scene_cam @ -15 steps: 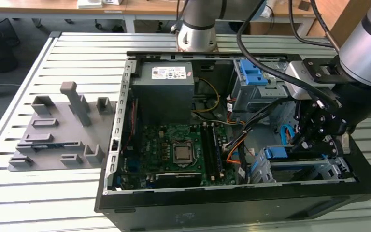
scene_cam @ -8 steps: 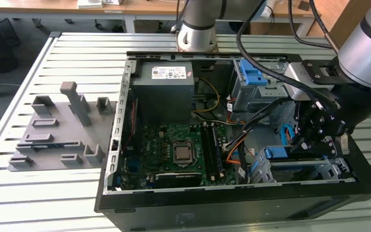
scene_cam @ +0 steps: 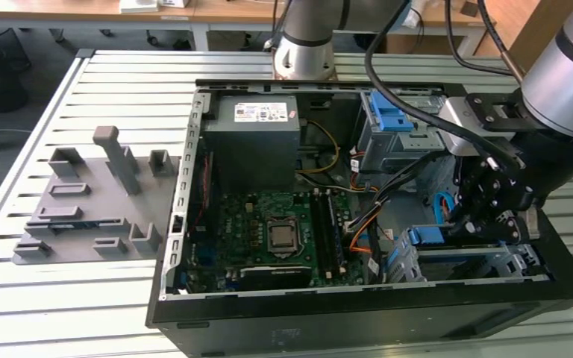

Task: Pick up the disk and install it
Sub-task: 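Insert the second disk wire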

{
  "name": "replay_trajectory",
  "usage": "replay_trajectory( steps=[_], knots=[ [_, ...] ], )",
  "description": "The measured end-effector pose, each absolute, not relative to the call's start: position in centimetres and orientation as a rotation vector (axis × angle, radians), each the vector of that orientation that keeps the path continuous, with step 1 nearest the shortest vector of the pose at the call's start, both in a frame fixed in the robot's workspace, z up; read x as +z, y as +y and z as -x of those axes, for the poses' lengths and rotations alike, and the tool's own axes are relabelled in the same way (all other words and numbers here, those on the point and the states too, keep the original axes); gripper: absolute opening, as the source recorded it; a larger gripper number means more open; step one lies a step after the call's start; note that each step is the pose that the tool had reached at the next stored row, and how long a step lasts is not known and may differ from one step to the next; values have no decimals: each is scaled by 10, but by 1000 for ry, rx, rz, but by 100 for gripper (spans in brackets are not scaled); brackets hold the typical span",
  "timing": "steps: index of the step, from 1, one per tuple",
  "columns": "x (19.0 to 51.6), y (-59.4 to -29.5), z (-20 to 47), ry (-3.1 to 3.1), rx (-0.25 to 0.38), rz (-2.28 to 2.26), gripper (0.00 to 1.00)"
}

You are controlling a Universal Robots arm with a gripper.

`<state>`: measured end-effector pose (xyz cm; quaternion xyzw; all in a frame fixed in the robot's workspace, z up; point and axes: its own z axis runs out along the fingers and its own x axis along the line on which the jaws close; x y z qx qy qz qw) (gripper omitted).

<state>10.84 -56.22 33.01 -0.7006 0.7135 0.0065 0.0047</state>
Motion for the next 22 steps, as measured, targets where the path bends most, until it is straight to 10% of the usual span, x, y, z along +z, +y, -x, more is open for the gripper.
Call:
replay_trajectory(
  steps=[11, 22],
  knots=[
    [348, -562, -108, 2235, 21, 2195, 32],
    [348, -562, -108, 2235, 21, 2195, 11]
  ],
)
